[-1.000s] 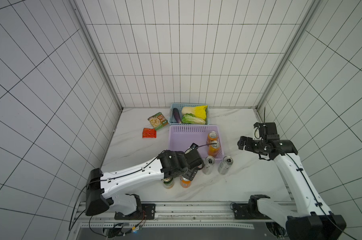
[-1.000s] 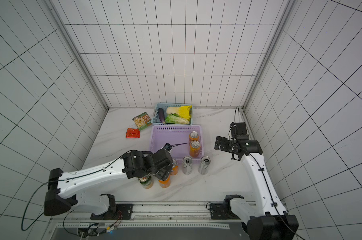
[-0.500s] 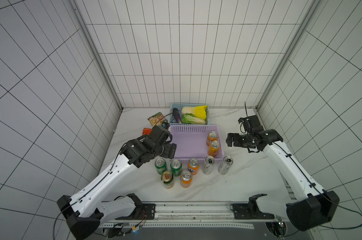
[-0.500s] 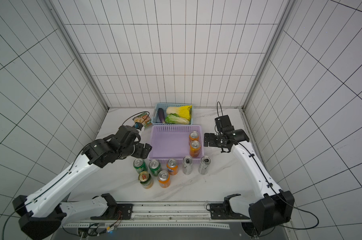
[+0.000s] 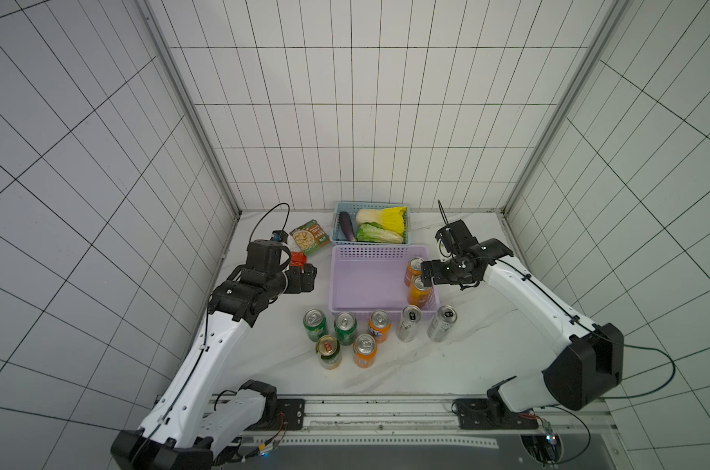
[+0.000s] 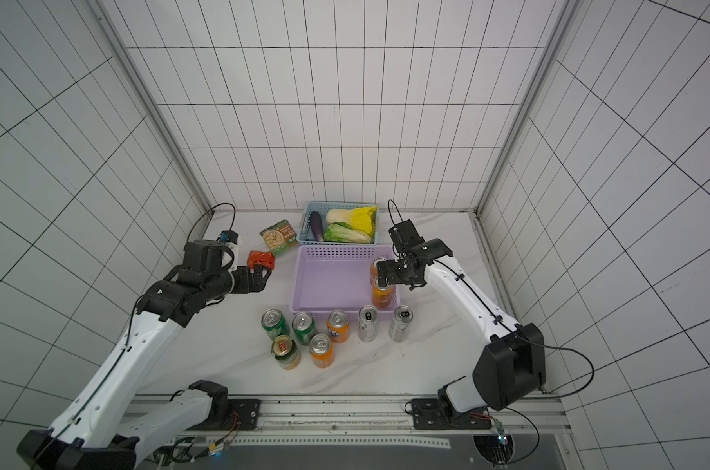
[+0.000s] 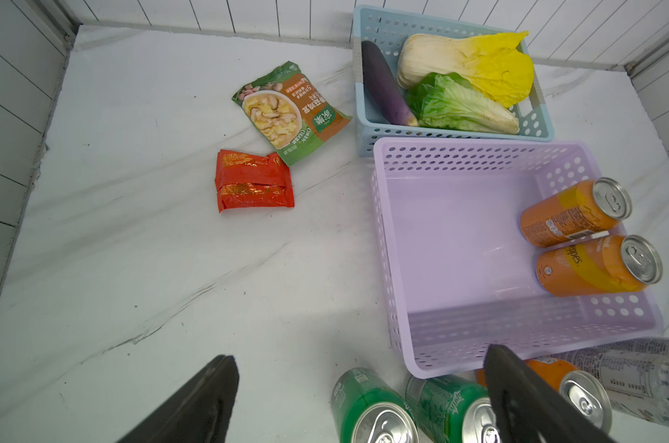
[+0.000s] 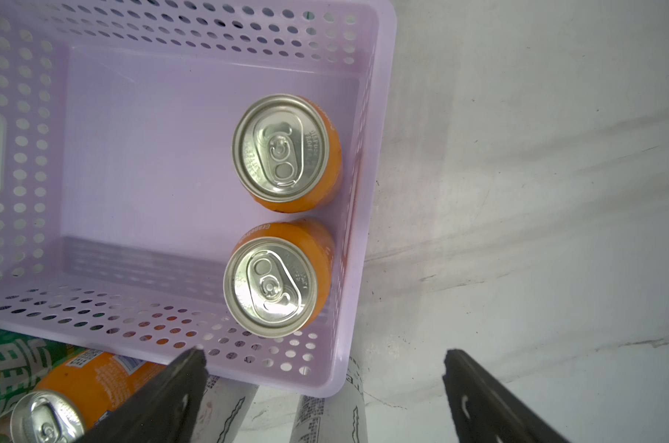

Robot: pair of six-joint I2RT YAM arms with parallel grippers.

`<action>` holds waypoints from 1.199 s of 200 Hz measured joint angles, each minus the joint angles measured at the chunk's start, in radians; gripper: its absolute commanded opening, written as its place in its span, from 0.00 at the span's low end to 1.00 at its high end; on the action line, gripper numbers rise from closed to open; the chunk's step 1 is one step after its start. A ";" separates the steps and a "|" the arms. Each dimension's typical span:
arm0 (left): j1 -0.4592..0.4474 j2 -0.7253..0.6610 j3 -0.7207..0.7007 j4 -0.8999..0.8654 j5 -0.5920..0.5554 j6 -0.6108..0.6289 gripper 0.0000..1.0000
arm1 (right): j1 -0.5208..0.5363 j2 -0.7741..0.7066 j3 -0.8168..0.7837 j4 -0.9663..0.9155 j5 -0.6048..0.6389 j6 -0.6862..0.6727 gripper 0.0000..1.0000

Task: Take out the drinks from the basket
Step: Place the drink at the center of the board, then pick up the drink from the basket.

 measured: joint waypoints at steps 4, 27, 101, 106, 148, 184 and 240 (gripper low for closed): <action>0.018 -0.004 -0.013 0.011 0.013 0.000 0.98 | 0.003 0.008 0.003 0.001 0.001 0.000 0.99; 0.099 -0.025 -0.073 0.057 0.074 -0.001 0.98 | 0.024 0.049 0.015 0.002 0.005 0.002 0.98; 0.164 -0.053 -0.192 0.151 0.151 -0.008 0.98 | 0.062 0.147 0.033 0.009 0.005 0.006 0.94; 0.167 -0.054 -0.197 0.154 0.152 -0.008 0.98 | 0.063 0.153 0.033 0.009 0.005 0.007 0.94; 0.176 -0.056 -0.213 0.164 0.154 -0.008 0.98 | 0.074 0.191 0.033 0.019 0.004 0.014 0.89; 0.176 -0.056 -0.213 0.169 0.155 -0.007 0.98 | 0.084 0.233 0.033 0.031 0.005 0.018 0.86; 0.177 -0.055 -0.217 0.169 0.155 -0.007 0.98 | 0.088 0.273 0.033 0.050 0.013 0.025 0.80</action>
